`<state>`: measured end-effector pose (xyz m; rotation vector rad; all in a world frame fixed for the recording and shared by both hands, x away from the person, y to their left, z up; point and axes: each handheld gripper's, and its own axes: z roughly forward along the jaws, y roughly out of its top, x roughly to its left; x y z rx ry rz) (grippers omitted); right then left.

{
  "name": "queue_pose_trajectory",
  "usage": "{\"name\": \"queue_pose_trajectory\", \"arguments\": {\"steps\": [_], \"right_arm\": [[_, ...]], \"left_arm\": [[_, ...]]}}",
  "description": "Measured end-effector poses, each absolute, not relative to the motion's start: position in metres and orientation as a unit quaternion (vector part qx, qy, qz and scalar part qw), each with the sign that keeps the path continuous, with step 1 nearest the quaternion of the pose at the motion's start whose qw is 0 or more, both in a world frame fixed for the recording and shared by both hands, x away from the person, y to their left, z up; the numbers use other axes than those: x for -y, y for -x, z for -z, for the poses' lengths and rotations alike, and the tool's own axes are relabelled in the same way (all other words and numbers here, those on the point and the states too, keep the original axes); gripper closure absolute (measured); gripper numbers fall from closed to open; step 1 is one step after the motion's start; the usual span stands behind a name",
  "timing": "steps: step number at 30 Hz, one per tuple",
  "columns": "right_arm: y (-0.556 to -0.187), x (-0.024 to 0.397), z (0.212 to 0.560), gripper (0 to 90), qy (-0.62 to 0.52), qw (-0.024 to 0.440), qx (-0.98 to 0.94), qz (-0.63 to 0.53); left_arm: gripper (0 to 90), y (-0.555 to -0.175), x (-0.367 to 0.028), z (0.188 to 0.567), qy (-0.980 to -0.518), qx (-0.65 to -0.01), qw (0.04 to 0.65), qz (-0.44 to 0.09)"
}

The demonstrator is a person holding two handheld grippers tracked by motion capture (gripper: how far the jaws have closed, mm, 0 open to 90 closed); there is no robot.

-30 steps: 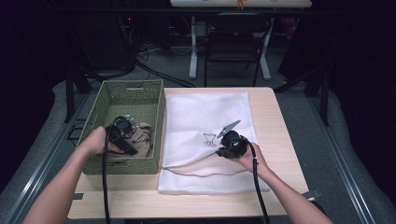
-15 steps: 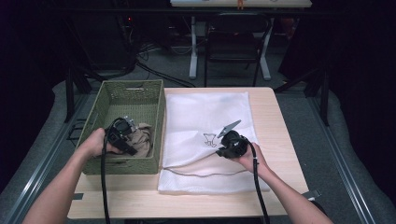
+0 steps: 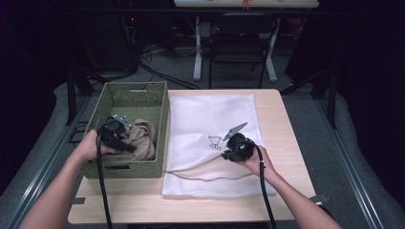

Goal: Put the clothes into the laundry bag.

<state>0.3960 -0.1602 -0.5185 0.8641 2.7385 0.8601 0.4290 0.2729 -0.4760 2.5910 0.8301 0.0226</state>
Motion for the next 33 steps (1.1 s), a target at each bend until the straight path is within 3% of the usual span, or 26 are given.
{"name": "queue_pose_trajectory", "arguments": {"steps": [15, 33], "right_arm": [[-0.397, 0.16, 0.52, 85.7, -0.286, 0.071, -0.912, -0.285], [-0.397, 0.16, 0.521, 85.7, -0.294, 0.066, -0.912, -0.279]], "left_arm": [[70.2, -0.423, -0.278, 0.465, -0.926, -0.294, 0.234, -0.027], [70.6, -0.413, -0.295, 0.421, -0.915, -0.297, 0.267, -0.065]]}}
